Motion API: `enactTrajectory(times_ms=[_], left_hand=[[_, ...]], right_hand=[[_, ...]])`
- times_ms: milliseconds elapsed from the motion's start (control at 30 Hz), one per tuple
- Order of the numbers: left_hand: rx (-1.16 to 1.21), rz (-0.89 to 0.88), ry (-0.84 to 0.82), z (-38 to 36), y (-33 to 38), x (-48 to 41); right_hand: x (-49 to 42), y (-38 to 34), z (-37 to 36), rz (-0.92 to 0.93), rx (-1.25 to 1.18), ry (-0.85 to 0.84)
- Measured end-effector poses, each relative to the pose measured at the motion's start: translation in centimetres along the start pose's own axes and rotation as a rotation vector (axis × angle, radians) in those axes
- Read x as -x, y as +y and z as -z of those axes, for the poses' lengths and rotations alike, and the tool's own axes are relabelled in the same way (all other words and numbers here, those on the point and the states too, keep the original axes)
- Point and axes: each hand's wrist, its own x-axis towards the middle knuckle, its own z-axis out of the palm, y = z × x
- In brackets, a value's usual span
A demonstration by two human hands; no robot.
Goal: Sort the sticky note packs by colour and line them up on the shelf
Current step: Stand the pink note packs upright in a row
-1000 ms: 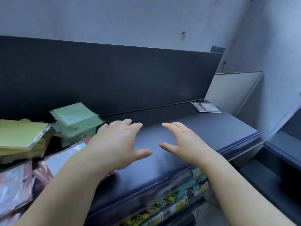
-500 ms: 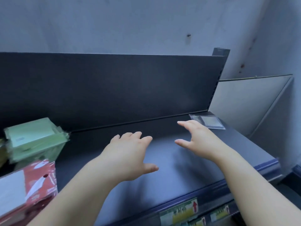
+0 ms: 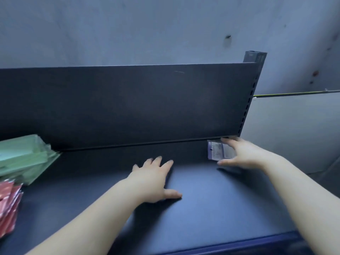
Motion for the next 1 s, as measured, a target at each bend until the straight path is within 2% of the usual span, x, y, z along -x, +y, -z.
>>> enactTrajectory(times_ms=[100,167,433,733,833,1000], left_hand=[[0.022,0.043,-0.030,-1.5,0.9,-1.2],[0.027,0.054,-0.042,-1.9,1.0,-1.6],[0.049,0.045,-0.033,-2.1,0.6,-1.6],[0.111,-0.030,0.019,-0.7,-2.4,2.3],[0.313,-0.031,0.089,-1.0,-4.4,4.2],[0.895,-0.011,0.293,-1.4,-8.8,7.6]], right_hand=[[-1.3,1.4,-0.7,-0.048,0.011,-0.111],[-2.1,1.8,-1.1,-0.054,0.009,-0.100],[-1.2,-4.3,-2.1,0.123,0.137,-0.140],[1.9,-11.2,-3.6,0.102,0.277,-0.035],[2.8,-14.2,-4.2,0.079,0.191,-0.016],[5.0,-21.3,-4.5,0.105,-0.083,0.073]])
